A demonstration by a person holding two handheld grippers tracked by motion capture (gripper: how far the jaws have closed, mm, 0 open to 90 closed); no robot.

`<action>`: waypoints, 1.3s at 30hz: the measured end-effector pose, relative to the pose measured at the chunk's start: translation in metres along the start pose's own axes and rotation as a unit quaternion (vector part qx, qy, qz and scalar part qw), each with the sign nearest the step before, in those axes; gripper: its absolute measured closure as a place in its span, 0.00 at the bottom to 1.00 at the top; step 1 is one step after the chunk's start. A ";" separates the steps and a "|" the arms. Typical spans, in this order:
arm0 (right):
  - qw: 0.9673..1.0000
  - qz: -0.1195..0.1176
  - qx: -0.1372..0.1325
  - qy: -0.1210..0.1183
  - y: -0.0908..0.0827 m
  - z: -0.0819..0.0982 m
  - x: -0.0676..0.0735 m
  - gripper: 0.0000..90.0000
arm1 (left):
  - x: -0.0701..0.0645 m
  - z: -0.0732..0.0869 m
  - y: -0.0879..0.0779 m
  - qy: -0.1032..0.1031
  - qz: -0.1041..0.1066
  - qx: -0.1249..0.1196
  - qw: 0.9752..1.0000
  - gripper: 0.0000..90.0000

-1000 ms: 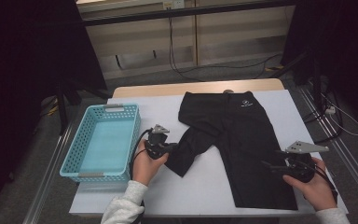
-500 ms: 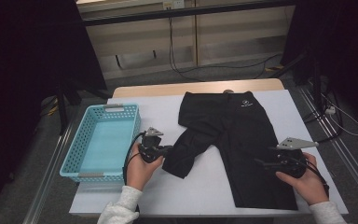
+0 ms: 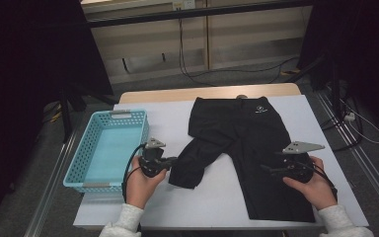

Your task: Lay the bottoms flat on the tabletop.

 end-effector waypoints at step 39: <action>0.987 0.116 0.066 0.094 -0.023 0.050 -0.069 0.62 | -0.008 0.014 0.000 -0.002 0.020 0.034 0.999 0.97</action>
Point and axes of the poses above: each handheld gripper's, and its own axes: y roughly forward along the jaws, z roughly out of its underside, x roughly to its left, the point moved 10 cm from there along y, roughly forward along the jaws, and after that the axes turned 6 degrees about -y, right-handed, at the moved point
